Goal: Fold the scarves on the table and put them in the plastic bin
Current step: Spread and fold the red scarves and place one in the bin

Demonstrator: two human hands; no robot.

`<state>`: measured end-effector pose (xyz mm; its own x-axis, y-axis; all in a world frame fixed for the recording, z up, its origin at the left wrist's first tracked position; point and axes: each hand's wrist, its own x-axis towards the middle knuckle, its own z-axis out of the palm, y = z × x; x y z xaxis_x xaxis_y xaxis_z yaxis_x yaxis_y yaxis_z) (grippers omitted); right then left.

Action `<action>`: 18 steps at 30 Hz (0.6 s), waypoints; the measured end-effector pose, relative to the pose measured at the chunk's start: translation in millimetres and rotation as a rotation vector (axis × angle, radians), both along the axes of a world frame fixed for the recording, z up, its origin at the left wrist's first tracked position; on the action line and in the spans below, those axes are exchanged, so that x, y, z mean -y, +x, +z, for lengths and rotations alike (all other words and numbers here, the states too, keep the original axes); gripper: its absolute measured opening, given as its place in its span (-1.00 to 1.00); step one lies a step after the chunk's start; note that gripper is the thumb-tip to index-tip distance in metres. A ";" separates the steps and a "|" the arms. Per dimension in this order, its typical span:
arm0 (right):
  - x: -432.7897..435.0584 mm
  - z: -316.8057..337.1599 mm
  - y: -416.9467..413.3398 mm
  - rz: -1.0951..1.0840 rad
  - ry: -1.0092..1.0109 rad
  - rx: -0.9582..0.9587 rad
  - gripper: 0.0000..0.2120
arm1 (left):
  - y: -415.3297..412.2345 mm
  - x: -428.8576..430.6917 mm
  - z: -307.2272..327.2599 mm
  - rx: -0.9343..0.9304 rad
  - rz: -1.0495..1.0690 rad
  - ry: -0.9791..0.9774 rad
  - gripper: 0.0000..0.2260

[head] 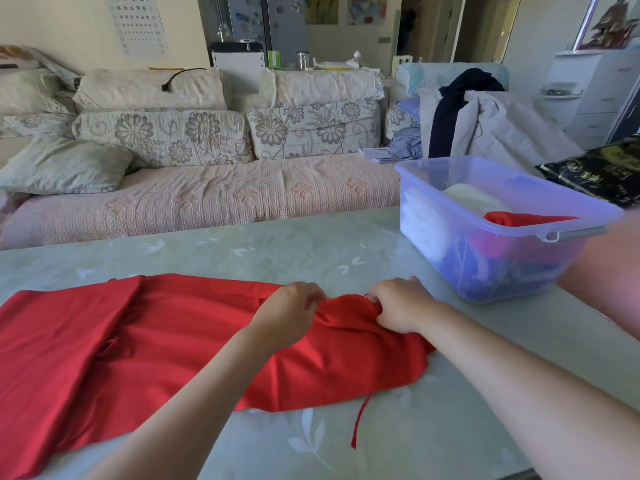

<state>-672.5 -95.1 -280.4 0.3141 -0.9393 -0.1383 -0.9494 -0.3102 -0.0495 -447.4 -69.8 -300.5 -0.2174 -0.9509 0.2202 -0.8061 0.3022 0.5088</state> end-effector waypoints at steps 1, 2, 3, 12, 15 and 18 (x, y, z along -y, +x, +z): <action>0.2 2.9 1.2 0.042 -0.039 0.042 -0.87 | 1.0 1.9 -3.2 -0.008 -0.004 -0.011 -0.74; -1.2 7.7 3.8 0.087 -0.084 0.070 -0.86 | 1.4 3.5 -5.6 -0.005 -0.007 -0.027 -0.70; -3.2 13.8 7.4 0.132 -0.097 0.095 -0.83 | 1.0 5.1 -7.4 0.006 -0.009 -0.049 -0.67; -17.8 16.8 16.9 -0.006 0.360 0.462 -0.88 | 8.8 17.8 -28.2 0.281 -0.044 0.015 -0.72; -1.5 0.9 12.5 -0.055 0.059 0.471 -0.83 | 6.8 16.9 -23.9 0.227 0.021 -0.100 -0.81; 4.4 -7.0 21.0 -0.031 0.342 0.428 -0.53 | 6.9 17.3 -15.0 0.083 0.051 -0.201 -0.84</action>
